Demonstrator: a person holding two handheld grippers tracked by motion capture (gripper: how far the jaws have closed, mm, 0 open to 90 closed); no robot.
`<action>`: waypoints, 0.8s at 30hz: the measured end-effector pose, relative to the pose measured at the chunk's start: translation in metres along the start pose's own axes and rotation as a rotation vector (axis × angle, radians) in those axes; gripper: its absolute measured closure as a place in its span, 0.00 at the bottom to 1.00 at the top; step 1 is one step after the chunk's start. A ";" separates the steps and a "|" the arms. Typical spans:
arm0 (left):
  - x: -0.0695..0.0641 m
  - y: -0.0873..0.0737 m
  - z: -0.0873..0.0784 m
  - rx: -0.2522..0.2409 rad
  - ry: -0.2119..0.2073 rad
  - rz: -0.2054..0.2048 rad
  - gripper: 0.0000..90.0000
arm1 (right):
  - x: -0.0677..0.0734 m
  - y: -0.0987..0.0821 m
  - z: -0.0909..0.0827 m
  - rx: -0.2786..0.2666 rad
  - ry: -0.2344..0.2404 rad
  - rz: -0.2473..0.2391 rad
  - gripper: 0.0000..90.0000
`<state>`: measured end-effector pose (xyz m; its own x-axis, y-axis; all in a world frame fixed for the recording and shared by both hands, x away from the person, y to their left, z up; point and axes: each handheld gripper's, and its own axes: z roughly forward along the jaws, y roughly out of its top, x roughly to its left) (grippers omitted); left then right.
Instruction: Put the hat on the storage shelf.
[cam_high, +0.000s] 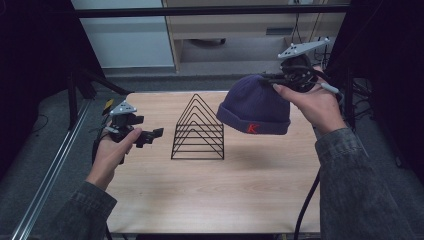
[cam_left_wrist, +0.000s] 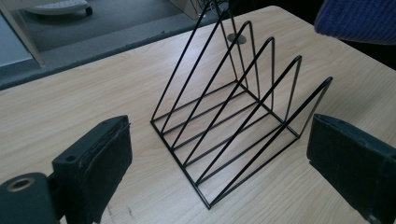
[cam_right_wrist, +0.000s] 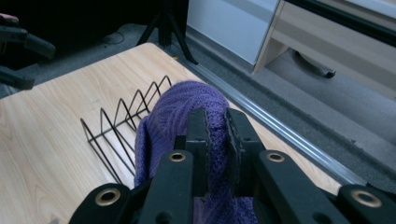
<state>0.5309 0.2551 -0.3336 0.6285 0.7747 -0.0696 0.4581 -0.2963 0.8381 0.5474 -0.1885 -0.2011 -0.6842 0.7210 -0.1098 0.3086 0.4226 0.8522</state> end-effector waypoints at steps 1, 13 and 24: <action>-0.002 0.003 0.001 0.000 -0.006 0.003 0.07 | 0.000 0.003 0.000 -0.004 -0.002 -0.004 0.90; -0.019 0.025 0.003 -0.022 -0.023 0.046 0.08 | 0.009 0.018 -0.001 -0.019 0.002 -0.015 0.90; -0.031 0.039 0.001 -0.049 -0.037 0.073 0.08 | 0.019 0.029 -0.002 -0.050 0.012 -0.027 0.90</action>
<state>0.5300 0.2193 -0.2994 0.6825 0.7304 -0.0270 0.3797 -0.3228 0.8670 0.5421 -0.1630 -0.1775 -0.7000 0.7027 -0.1274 0.2562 0.4137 0.8736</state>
